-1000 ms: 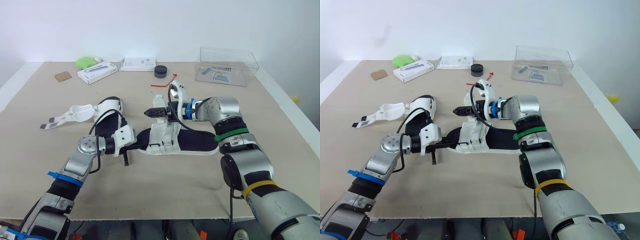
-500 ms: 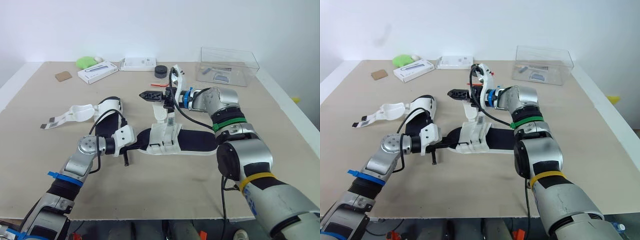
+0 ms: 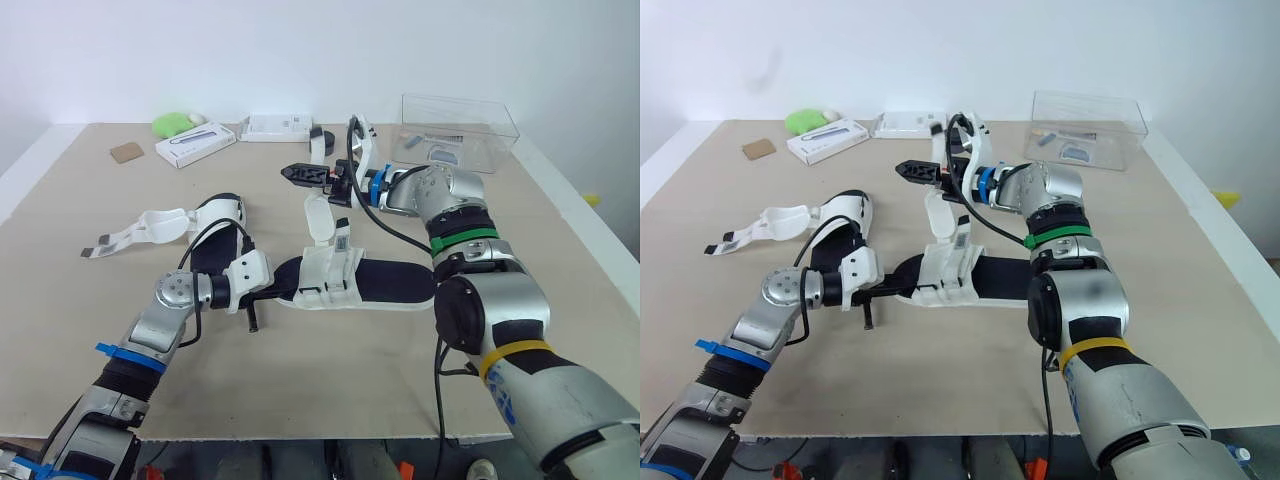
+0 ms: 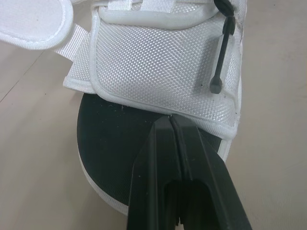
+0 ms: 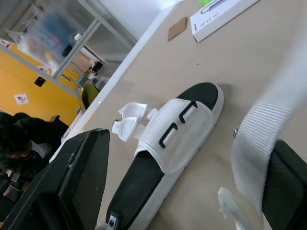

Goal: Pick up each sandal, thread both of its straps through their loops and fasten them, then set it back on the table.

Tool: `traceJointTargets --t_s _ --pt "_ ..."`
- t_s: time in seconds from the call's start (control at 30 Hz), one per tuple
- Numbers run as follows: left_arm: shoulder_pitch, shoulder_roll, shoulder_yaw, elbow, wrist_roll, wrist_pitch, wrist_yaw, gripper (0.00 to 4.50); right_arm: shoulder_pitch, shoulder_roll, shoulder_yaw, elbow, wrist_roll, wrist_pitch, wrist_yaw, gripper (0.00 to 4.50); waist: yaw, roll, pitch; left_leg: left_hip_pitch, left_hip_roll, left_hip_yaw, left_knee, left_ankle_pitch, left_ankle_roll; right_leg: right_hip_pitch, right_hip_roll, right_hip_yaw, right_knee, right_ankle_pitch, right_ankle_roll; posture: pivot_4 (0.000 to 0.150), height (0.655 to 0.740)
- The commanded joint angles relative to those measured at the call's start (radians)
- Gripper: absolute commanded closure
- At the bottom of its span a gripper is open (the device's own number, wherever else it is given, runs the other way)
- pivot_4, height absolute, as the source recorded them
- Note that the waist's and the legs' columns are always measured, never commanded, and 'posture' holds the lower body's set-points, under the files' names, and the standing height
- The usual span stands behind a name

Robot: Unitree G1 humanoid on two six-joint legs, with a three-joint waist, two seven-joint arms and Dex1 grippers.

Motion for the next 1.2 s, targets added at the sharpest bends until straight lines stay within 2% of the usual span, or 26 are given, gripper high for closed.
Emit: traceJointTargets --t_s 0.03,0.07,0.17,0.4,0.43,0.6,0.67,0.77,0.83,0.9,0.97,1.1,1.2 --pt "0.020 0.011 -0.026 0.037 0.045 0.023 0.004 4.50 -0.050 -0.005 -0.028 -0.016 0.023 -0.007 0.005 0.07 0.000 0.000 0.000 0.000 0.000 0.000 0.000 0.000 0.000 0.000 0.000 0.000 0.000 0.000 0.000 0.150 0.7400" --pt "0.022 0.011 -0.026 0.035 0.045 0.024 0.004 4.50 -0.047 -0.004 -0.024 -0.019 0.022 -0.003 0.006 0.07 0.000 0.000 0.000 0.000 0.000 0.000 0.000 0.000 0.000 0.000 0.000 0.000 0.000 0.000 0.000 0.150 0.7400" --pt "0.025 0.010 -0.026 0.032 0.044 0.026 0.005 4.50 -0.031 0.000 -0.004 -0.026 0.007 -0.007 0.012 0.82 0.000 0.000 0.000 0.000 0.000 0.000 0.000 0.000 0.000 0.000 0.000 0.000 0.000 0.000 0.000 0.150 0.7400" --pt "0.035 0.011 -0.027 0.022 0.043 0.028 0.007 4.50 0.001 -0.013 0.067 -0.065 -0.046 -0.090 0.074 4.30 0.000 0.000 0.000 0.000 0.000 0.000 0.000 0.000 0.000 0.000 0.000 0.000 0.000 0.000 0.000 0.150 0.7400" --pt "0.036 0.011 -0.027 0.021 0.043 0.028 0.008 4.50 0.010 -0.015 0.081 -0.082 -0.053 -0.106 0.091 4.48 0.000 0.000 0.000 0.000 0.000 0.000 0.000 0.000 0.000 0.000 0.000 0.000 0.000 0.000 0.000 0.150 0.7400" --pt "0.045 0.013 -0.025 0.012 0.042 0.031 0.012 4.50 0.145 -0.035 0.211 -0.310 -0.131 -0.295 0.183 4.48 0.000 0.000 0.000 0.000 0.000 0.000 -0.001 0.000 0.000 0.000 0.000 0.000 -0.001 0.000 0.001 0.150 0.7400" --pt "0.048 0.014 -0.024 0.010 0.041 0.033 0.012 4.50 0.238 -0.053 0.278 -0.437 -0.199 -0.512 0.210 4.48 0.000 0.000 0.000 -0.001 0.000 -0.001 -0.001 -0.001 0.000 0.000 0.000 0.000 -0.002 -0.003 0.004 0.150 0.7400" --pt "0.050 0.015 -0.023 0.008 0.041 0.034 0.011 4.50 0.321 -0.076 0.336 -0.530 -0.267 -0.734 0.233 4.48 0.000 0.000 0.000 -0.001 0.000 0.000 -0.001 -0.001 -0.001 0.000 0.000 0.000 -0.002 -0.003 0.005 0.150 0.7400" --pt "0.047 0.012 -0.025 0.011 0.039 0.036 0.009 4.50 0.409 -0.136 0.430 -0.596 -0.389 -1.174 0.273 4.48 0.000 0.000 0.000 -0.001 0.000 0.000 -0.001 -0.001 -0.001 0.000 -0.001 0.000 -0.002 -0.003 0.005 0.150 0.7400" --pt "0.043 0.009 -0.026 0.016 0.039 0.035 0.008 4.50 0.443 -0.184 0.498 -0.599 -0.487 -1.484 0.277 4.48 0.000 0.000 0.000 0.000 0.000 0.000 -0.001 -0.002 -0.002 0.000 0.000 -0.001 -0.002 -0.004 0.006 0.150 0.7400" --pt "0.037 0.005 -0.027 0.022 0.040 0.034 0.007 4.50 0.429 -0.209 0.528 -0.551 -0.545 -1.685 0.251 4.48 0.000 0.000 0.000 0.001 0.000 0.001 -0.001 -0.002 -0.002 0.000 0.000 -0.001 -0.002 -0.004 0.006 0.150 0.7400" --pt "0.031 0.004 -0.027 0.028 0.039 0.033 0.002 4.50 0.369 -0.242 0.563 -0.446 -0.666 -1.976 0.176 4.48 0.000 0.000 0.001 0.002 0.000 0.002 0.000 -0.002 -0.002 0.001 0.001 0.000 -0.002 -0.003 0.006 0.150 0.7400" --pt "0.026 0.003 -0.028 0.036 0.039 0.029 0.000 4.50 0.329 -0.275 0.599 -0.372 -0.815 -2.070 0.114 4.48 0.001 0.000 0.000 0.002 0.000 0.003 0.000 -0.001 -0.002 0.001 0.000 0.001 -0.002 -0.002 0.004 0.150 0.7400"
